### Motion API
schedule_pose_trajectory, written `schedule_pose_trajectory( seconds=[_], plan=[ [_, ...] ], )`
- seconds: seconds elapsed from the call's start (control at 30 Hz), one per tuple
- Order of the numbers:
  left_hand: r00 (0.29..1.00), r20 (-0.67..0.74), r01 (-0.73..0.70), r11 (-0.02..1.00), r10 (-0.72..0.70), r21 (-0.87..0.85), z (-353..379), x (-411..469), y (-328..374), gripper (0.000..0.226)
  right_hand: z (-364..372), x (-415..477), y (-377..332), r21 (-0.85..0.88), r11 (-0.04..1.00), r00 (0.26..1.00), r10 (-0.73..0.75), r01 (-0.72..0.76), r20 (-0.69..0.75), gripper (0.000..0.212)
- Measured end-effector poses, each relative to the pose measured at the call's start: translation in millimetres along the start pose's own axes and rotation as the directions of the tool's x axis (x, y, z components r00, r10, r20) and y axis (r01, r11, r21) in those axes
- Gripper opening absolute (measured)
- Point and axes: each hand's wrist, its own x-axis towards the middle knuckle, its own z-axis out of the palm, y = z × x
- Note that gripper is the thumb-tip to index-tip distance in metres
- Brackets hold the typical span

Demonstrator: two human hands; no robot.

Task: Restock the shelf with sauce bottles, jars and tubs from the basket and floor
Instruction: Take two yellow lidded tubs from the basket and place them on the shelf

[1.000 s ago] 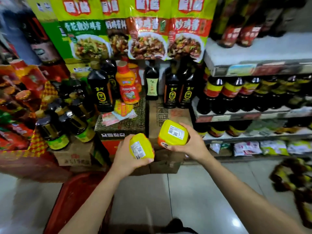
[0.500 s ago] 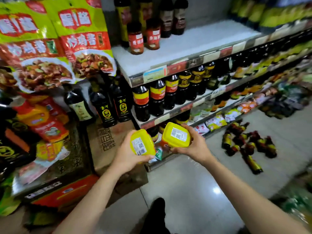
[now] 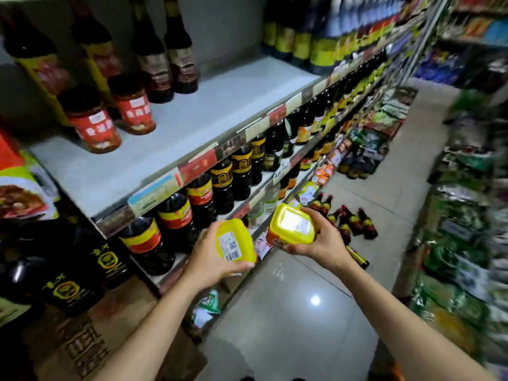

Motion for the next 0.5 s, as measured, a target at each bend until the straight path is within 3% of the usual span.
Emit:
schedule_pose_trajectory(
  seconds=[0.23, 0.37, 0.5],
  plan=[
    [1.000, 0.024, -0.011, 0.998, 0.009, 0.060, 12.7, 61.6, 14.7, 0.101, -25.6, 55.2, 10.3, -0.026, 1.000, 0.999, -0.008, 0.008, -0.033, 0.093],
    [0.998, 0.015, 0.053, 0.995, -0.054, 0.082, 25.8, 95.0, 20.0, 0.108, -46.2, 97.5, 17.3, -0.052, 0.998, 0.999, -0.036, 0.038, 0.028, 0.081],
    [0.995, -0.047, 0.096, 0.993, -0.093, 0.063, 42.6, 122.1, 31.7, 0.100, -71.4, 141.3, 22.2, -0.069, 0.992, 0.989, -0.096, 0.104, 0.113, 0.087]
  ],
)
